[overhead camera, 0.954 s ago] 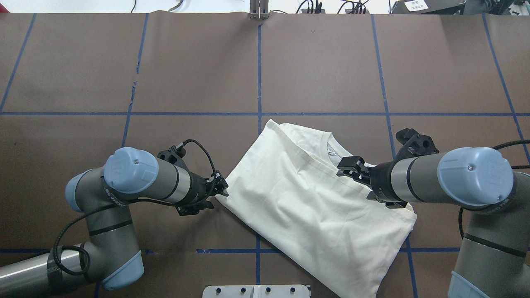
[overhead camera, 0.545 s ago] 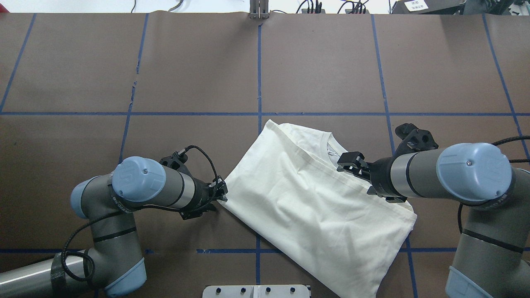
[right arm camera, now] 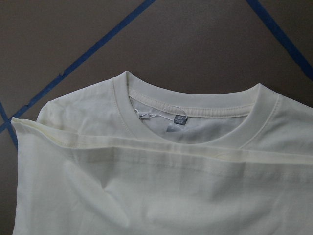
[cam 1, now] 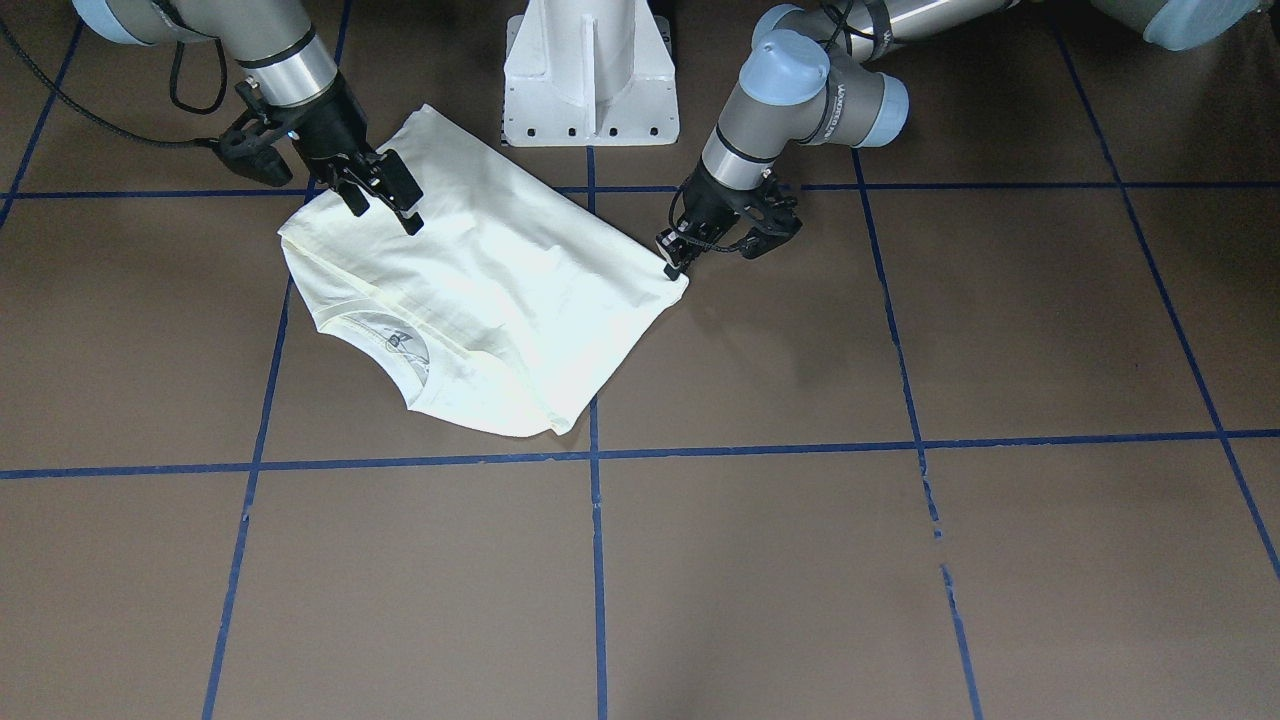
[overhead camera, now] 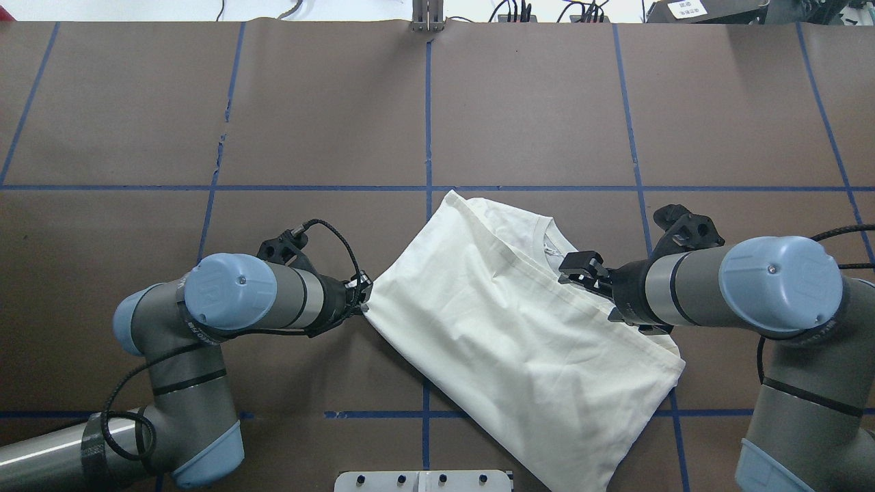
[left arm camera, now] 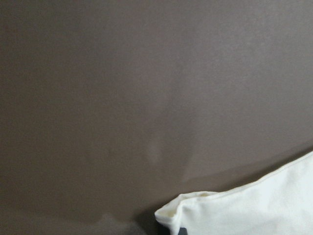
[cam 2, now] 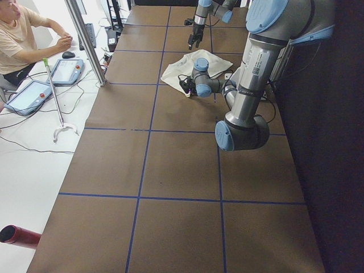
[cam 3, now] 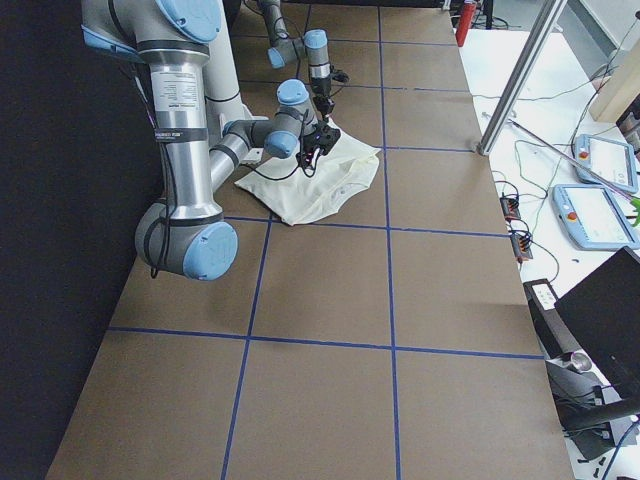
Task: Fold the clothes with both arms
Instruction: 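Rotate and slide the folded shirt with both grippers to square it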
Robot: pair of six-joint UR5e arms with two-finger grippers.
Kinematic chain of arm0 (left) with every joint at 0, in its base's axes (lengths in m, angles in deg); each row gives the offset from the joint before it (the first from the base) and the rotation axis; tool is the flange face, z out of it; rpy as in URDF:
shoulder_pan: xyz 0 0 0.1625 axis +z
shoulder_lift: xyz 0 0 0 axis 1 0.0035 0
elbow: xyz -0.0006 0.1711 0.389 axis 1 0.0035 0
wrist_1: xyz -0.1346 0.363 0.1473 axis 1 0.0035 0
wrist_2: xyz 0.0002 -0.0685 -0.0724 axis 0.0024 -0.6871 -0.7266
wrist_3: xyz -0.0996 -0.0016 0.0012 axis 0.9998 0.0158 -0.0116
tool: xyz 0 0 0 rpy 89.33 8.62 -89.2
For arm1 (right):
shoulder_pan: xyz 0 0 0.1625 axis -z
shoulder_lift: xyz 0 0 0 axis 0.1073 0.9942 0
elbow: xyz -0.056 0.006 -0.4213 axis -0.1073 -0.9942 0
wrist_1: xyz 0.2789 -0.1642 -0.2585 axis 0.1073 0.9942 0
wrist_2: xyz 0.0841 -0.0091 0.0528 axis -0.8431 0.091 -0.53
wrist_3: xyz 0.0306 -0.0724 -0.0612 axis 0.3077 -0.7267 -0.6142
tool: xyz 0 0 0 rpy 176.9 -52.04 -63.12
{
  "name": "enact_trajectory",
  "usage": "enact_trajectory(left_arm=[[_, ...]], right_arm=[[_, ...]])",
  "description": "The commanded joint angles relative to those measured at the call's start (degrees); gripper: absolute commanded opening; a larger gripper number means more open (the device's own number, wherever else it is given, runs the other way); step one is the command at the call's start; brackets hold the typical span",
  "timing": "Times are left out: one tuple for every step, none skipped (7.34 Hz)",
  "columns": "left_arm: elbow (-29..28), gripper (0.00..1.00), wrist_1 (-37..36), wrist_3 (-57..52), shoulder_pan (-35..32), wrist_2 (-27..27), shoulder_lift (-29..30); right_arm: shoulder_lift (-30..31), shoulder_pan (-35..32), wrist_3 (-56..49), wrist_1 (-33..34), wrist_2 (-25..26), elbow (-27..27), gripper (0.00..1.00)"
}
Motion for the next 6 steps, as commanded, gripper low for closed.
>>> enact_trajectory(left_arm=[[-0.4, 0.0, 0.0, -9.4, -4.1, 3.9, 2.2], [-3.8, 0.0, 0.8, -15.1, -8.1, 5.4, 5.1], [-12.0, 0.0, 1.0, -16.4, -12.0, 5.3, 11.5], [-25.5, 0.0, 5.9, -17.3, -15.5, 5.2, 20.3], [-37.1, 0.0, 14.3, -17.8, -16.8, 5.2, 25.0], [-38.3, 0.32, 16.2, -19.8, -17.5, 5.1, 25.0]], right_arm=[[-1.2, 0.3, 0.3, -0.2, 1.3, -0.9, 1.0], [-3.7, 0.3, 0.5, -0.2, 1.7, -1.3, 1.0], [-4.8, 0.4, 0.6, -0.2, 1.8, -1.7, 1.0], [-6.4, 0.4, 0.6, 0.0, 2.7, -1.9, 1.0], [-6.7, 0.4, 0.6, 0.1, 3.5, -2.4, 1.0], [-6.9, 0.5, 0.5, -0.1, 3.5, -3.1, 1.0]])
